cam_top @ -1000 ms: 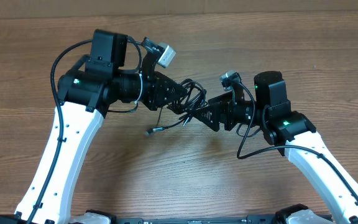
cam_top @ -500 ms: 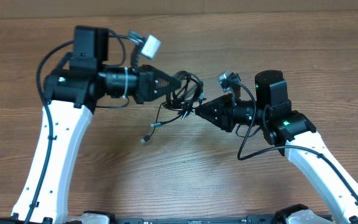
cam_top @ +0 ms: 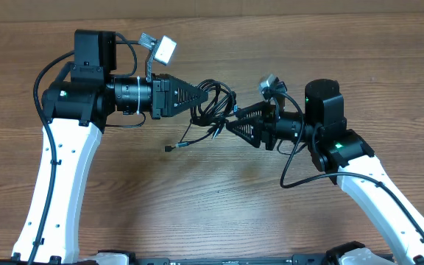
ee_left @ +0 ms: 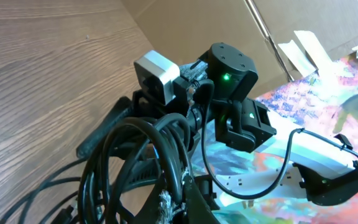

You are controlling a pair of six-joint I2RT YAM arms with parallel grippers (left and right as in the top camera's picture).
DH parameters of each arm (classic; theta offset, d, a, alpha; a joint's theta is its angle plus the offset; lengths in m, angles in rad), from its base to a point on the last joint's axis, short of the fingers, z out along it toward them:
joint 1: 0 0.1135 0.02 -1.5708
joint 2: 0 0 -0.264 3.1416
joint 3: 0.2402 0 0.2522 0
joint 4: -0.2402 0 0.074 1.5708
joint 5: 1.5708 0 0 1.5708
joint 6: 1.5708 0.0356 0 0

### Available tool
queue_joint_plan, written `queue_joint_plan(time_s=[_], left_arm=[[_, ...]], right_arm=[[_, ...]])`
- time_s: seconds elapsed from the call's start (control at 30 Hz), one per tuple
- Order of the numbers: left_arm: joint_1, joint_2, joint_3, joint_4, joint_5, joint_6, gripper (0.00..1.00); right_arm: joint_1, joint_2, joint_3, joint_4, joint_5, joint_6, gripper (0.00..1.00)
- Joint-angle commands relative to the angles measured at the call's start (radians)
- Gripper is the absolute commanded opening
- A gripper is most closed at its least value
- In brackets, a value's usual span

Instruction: Untangle cables

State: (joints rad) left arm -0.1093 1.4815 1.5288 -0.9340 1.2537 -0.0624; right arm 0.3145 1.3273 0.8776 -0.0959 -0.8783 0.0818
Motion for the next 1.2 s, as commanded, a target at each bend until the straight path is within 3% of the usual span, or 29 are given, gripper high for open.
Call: queue_joint_plan(time_s=[0.0,0.33,0.6,0.7,0.87,0.97,1.17], left_arm=[[0.0,-0.01,0.025,0.002,0.048,-0.023,0.04],[0.0,-0.01,0.025,-0.008,0.048,-0.033,0.04],[0.0,-0.01,0.025,-0.007,0.048,-0.074,0.04],[0.0,-0.01,0.025,-0.007,0.049,-0.077,0.04],[0.0,-0.01,0.025,-0.003,0.047,-0.076,0.04],[0.0,-0.01,0.025,0.014,0.043,-0.072,0.04],[0.0,-0.01,0.025,0.023,-0.077,-0.072,0.04]], right_arm=[[-0.002,-0.001,0.006,0.024,0.071,-0.002,0.52],[-0.002,-0.001,0.006,0.07,0.112,-0.001,0.51],[-0.002,-0.001,0.005,0.1,-0.103,-0.002,0.5],[-0.002,-0.001,0.006,0.12,-0.142,-0.002,0.43],[-0.002,-0.001,0.006,0.131,-0.147,-0.002,0.04],[-0.002,-0.001,0.005,0.073,-0.126,-0.002,0.04],[-0.002,-0.001,0.005,-0.203,0.048,-0.005,0.06]])
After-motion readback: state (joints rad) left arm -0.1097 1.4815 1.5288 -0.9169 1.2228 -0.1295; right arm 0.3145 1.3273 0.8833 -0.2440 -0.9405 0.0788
